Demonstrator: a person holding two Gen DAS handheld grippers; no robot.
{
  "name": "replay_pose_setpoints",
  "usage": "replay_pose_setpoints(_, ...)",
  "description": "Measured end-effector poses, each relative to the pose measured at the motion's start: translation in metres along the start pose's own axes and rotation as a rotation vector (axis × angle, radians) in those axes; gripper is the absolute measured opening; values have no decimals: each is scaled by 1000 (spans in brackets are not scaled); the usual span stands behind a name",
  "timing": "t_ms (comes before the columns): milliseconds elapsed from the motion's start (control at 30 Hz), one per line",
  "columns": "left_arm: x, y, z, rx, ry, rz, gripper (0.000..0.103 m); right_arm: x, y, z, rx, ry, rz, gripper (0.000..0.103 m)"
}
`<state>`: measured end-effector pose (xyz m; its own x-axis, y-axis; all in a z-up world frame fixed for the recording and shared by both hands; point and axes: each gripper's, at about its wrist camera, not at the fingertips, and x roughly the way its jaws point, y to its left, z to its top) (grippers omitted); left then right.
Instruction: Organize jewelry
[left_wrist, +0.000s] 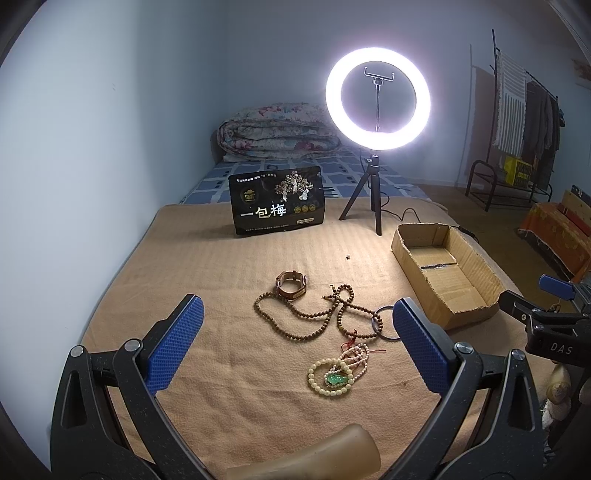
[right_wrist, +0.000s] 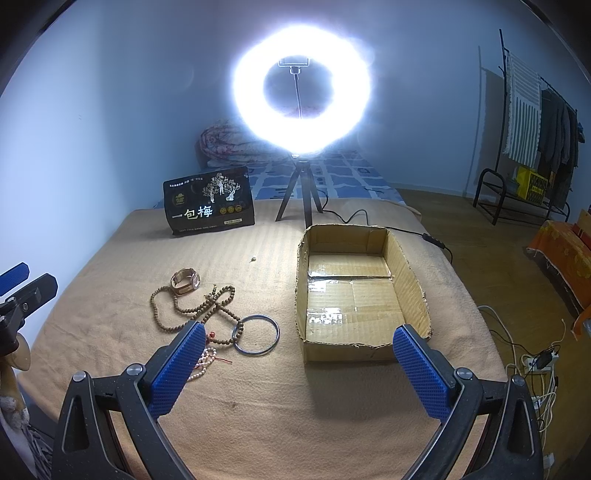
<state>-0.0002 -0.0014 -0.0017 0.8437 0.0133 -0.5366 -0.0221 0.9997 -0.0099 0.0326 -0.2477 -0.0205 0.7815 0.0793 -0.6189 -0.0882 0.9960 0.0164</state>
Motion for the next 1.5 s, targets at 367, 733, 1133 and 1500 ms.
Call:
replay_pose_setpoints(367,0,0,-1,1,3,1,103,3,3,-2,-2,4,12,102)
replay_pose_setpoints(733,3,1,-4,-2,15,5,103,6,2,-1,4,18,16,102)
replay_pose_setpoints(1133,40,25,-11,-8,90,25,103,28,8,-9,-22,88,79,90)
replay_pose_setpoints(1500,103,52,-45,-76,329,-87,67,62,18,-18,-37,191,205,73)
